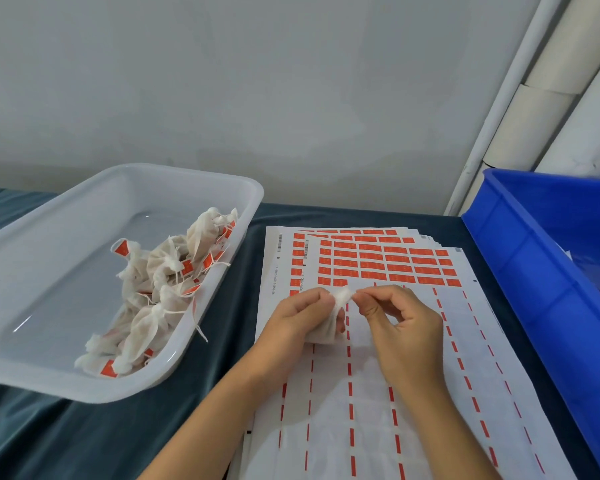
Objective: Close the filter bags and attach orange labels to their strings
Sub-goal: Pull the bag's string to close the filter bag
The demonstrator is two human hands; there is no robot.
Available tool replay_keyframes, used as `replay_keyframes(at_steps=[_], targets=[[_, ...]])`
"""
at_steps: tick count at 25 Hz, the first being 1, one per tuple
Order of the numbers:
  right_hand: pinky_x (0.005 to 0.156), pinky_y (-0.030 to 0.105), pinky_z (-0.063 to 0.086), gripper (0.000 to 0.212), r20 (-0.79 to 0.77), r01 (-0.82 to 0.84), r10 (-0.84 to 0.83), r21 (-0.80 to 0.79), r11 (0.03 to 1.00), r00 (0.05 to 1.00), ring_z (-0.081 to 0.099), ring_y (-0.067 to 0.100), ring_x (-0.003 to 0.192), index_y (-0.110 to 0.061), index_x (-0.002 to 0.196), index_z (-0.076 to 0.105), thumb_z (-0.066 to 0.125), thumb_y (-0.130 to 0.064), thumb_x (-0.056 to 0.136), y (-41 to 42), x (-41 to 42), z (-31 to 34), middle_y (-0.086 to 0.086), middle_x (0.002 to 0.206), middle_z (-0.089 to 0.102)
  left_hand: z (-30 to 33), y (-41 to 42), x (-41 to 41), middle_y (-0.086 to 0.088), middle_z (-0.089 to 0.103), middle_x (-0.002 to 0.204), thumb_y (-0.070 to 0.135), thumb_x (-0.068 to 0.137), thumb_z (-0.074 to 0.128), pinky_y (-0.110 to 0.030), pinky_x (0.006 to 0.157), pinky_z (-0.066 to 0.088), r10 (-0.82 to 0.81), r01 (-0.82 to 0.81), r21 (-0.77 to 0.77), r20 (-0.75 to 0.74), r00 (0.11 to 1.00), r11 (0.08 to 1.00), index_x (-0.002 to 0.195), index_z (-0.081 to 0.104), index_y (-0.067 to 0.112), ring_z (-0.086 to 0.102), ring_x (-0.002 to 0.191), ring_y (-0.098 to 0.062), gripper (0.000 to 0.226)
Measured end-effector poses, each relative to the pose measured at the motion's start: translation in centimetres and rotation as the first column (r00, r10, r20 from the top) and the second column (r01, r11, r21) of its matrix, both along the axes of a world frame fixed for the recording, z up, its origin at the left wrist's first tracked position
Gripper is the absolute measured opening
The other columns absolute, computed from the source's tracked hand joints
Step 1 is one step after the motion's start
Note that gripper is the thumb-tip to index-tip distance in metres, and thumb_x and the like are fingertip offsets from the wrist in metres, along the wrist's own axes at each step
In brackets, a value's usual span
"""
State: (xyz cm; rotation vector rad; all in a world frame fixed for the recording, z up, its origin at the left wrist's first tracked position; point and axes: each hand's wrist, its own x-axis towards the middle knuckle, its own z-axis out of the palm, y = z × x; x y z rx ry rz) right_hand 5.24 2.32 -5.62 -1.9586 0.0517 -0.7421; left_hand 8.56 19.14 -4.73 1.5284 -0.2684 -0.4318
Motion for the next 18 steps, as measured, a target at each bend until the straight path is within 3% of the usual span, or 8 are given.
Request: replay_keyframes(at_steps=[3, 6, 9, 12, 14, 18], targets=[[0.082, 0.0, 0.045, 0.015, -0.01, -0.021, 0.02, -0.125, 0.992, 1.0, 0.062, -0.005, 0.1, -0.034, 0.099, 0.07, 0.063, -0.046, 0.091, 0.6, 0.1, -0.4, -0.022, 0.098, 0.068, 0.2, 0.1, 0.0, -0.003, 0.074, 0.119, 0.051, 0.1, 0.06, -0.039, 0.098, 0.059, 0.042, -0.063, -0.231, -0.097, 0.994, 0.971, 0.113, 0.076, 0.023, 0.072, 0.109, -0.023, 0.035], [0.082, 0.001, 0.045, 0.018, 0.03, -0.027, 0.037, -0.29, 0.957, 0.999, 0.059, -0.007, 0.093, -0.025, 0.103, 0.072, 0.062, -0.038, 0.096, 0.7, 0.1, -0.7, -0.016, 0.102, 0.067, 0.1, -0.3, 0.1, 0.001, 0.071, 0.133, 0.053, 0.099, 0.06, -0.044, 0.102, 0.057, 0.042, -0.08, -0.302, -0.129, 0.991, 0.95, 0.128, 0.071, 0.029, 0.067, 0.124, -0.026, 0.04], [0.086, 0.005, 0.044, 0.018, 0.093, -0.031, 0.074, -0.399, 0.917, 0.993, 0.057, 0.0, 0.091, -0.02, 0.101, 0.071, 0.061, -0.035, 0.097, 0.5, 0.0, -0.9, -0.007, 0.101, 0.069, -0.1, -0.9, 0.0, 0.008, 0.074, 0.125, 0.052, 0.1, 0.059, -0.041, 0.098, 0.06, 0.129, -0.135, -0.175, -0.042, 0.991, 0.975, 0.118, 0.076, 0.032, 0.07, 0.119, -0.021, 0.032], [0.089, 0.003, 0.044, 0.023, 0.141, -0.027, 0.088, -0.387, 0.922, 0.986, 0.056, 0.002, 0.094, -0.018, 0.1, 0.069, 0.058, -0.038, 0.098, 0.6, 0.0, -0.5, -0.007, 0.102, 0.068, -0.4, -1.3, 0.1, 0.0, 0.076, 0.097, 0.046, 0.104, 0.056, -0.037, 0.086, 0.064, 0.116, -0.119, 0.008, 0.142, 0.983, 0.993, 0.095, 0.076, 0.02, 0.073, 0.093, -0.022, 0.034], [0.091, 0.005, 0.047, 0.024, 0.142, -0.031, 0.084, -0.339, 0.94, 0.986, 0.058, 0.003, 0.097, -0.019, 0.101, 0.069, 0.057, -0.04, 0.098, 0.7, 0.0, -0.2, -0.01, 0.105, 0.066, -0.4, -1.3, 0.1, -0.002, 0.069, 0.081, 0.044, 0.1, 0.054, -0.031, 0.077, 0.059, 0.041, -0.06, 0.08, 0.222, 0.974, 0.995, 0.086, 0.07, 0.015, 0.066, 0.076, -0.019, 0.036], [0.086, 0.008, 0.052, 0.019, -0.023, -0.167, 0.166, -0.097, 0.981, 0.986, 0.065, -0.001, 0.103, -0.031, 0.101, 0.068, 0.058, -0.046, 0.094, 0.8, -0.3, 0.4, -0.025, 0.1, 0.068, -0.8, -1.2, -0.3, 0.001, 0.071, 0.085, 0.038, 0.099, 0.061, -0.021, 0.065, 0.055, -0.041, -0.031, 0.234, 0.298, 0.954, 0.972, 0.093, 0.071, 0.024, 0.068, 0.077, -0.016, 0.019]])
